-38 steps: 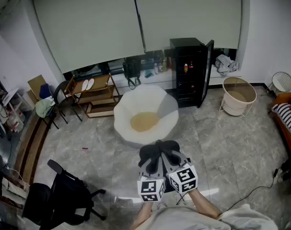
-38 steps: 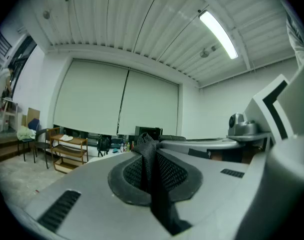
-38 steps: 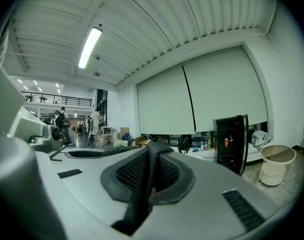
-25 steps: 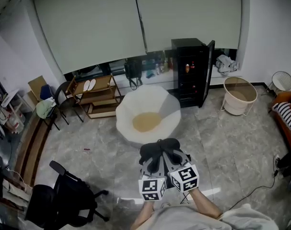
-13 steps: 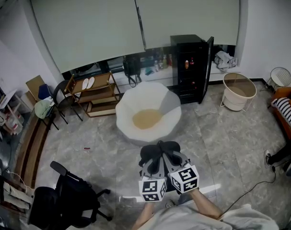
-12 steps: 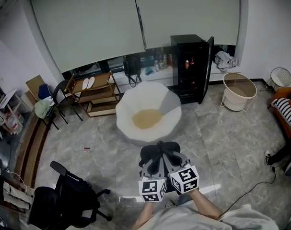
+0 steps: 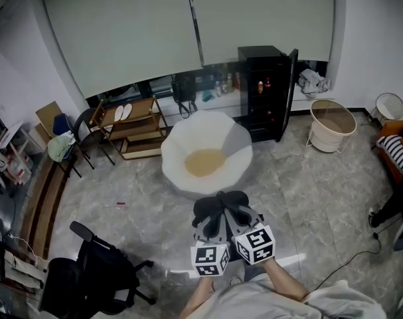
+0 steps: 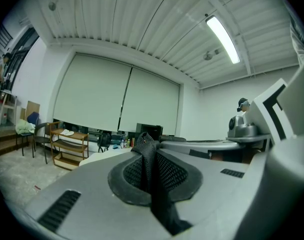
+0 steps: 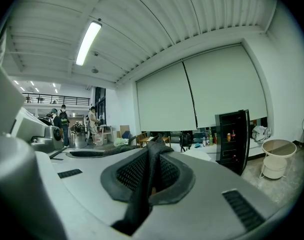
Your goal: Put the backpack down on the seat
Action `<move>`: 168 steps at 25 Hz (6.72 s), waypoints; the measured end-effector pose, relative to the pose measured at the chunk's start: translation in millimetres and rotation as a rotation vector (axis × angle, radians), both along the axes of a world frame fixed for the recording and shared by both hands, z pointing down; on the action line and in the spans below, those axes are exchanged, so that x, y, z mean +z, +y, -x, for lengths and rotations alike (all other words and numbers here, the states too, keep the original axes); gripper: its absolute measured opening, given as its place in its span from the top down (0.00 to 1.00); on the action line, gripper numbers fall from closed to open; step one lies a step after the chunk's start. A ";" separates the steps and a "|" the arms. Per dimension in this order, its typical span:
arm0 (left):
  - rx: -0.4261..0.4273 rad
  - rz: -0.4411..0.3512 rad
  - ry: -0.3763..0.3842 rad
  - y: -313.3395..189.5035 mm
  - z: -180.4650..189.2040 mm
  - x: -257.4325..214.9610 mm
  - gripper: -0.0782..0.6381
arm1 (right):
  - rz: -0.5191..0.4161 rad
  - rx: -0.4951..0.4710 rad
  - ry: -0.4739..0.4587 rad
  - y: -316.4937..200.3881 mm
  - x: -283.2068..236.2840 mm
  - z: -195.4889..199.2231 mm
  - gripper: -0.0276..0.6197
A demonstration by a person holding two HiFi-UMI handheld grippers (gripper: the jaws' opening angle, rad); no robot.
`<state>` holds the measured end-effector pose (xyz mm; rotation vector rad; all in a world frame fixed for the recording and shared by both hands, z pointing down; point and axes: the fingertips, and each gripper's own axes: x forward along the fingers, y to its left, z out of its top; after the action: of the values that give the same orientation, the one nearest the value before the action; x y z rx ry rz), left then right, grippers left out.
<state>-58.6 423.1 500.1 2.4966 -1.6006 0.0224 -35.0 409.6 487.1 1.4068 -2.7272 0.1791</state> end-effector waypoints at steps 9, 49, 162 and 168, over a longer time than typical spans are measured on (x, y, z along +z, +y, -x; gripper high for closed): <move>0.012 -0.011 -0.008 -23.4 0.1 -3.6 0.83 | -0.014 0.009 -0.009 -22.9 -3.1 -0.2 0.90; -0.053 0.065 0.013 -276.5 -36.0 -2.6 0.83 | 0.038 -0.064 -0.014 -278.4 -2.3 -35.6 0.90; 0.045 0.152 0.119 -754.7 132.8 51.9 0.83 | 0.121 -0.029 0.047 -757.7 54.1 134.6 0.90; 0.057 0.154 0.117 -757.6 126.2 52.7 0.83 | 0.118 -0.017 0.051 -760.3 55.1 128.0 0.90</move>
<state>-184.8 -334.6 552.8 2.3792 -1.4258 0.0062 -163.0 -350.7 542.2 1.3376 -2.6396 0.2945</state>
